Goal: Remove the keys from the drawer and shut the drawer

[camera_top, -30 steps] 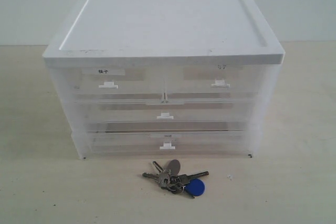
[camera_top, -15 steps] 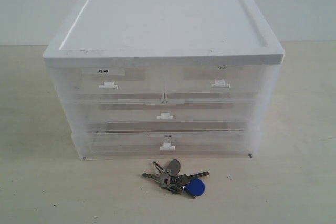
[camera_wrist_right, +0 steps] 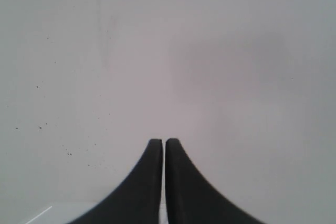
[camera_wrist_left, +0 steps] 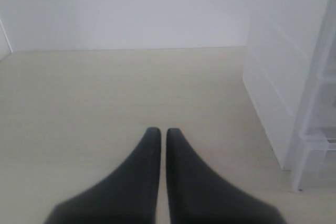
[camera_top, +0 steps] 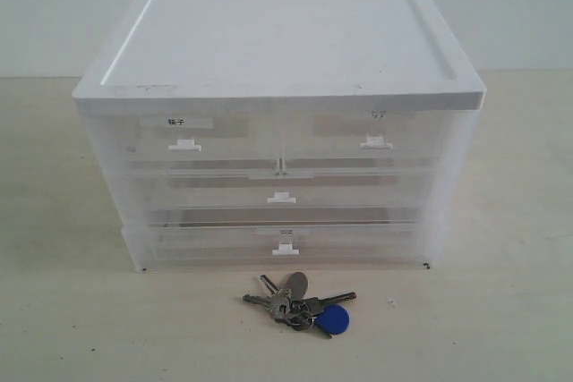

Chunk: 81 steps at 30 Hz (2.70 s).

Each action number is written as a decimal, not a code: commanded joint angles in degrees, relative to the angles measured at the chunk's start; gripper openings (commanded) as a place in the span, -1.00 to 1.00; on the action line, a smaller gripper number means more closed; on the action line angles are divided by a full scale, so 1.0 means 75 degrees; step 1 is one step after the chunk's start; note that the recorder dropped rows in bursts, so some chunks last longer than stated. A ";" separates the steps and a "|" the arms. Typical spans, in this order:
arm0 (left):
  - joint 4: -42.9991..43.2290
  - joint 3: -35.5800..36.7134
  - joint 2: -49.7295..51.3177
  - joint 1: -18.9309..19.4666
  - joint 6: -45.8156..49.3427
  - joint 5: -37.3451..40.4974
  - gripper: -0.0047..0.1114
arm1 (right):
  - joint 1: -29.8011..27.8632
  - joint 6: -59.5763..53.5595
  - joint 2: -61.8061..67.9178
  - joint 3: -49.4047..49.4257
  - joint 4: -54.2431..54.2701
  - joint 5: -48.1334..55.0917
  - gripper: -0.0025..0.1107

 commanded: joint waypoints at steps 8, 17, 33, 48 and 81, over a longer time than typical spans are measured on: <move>-0.0069 0.0031 -0.0027 0.0020 0.0035 0.0005 -0.84 | 0.0017 -0.0008 -0.0025 0.0041 -0.0011 -0.0040 -0.96; -0.0069 0.0031 -0.0027 0.0020 0.0035 0.0005 -0.84 | -0.0009 -0.0211 -0.0025 0.0184 0.0029 -0.0399 -0.96; -0.0069 0.0031 -0.0027 0.0020 0.0035 0.0005 -0.84 | -0.0915 0.0080 -0.0025 0.5465 -0.1849 -0.3314 -0.96; -0.0069 0.0031 -0.0027 0.0020 0.0035 0.0005 -0.84 | -0.0915 0.0557 -0.0025 0.5465 -0.1749 -0.0645 -0.96; -0.0069 0.0031 -0.0027 0.0020 0.0035 0.0005 -0.84 | -0.0915 0.0557 -0.0025 0.5465 -0.1749 -0.0632 -0.96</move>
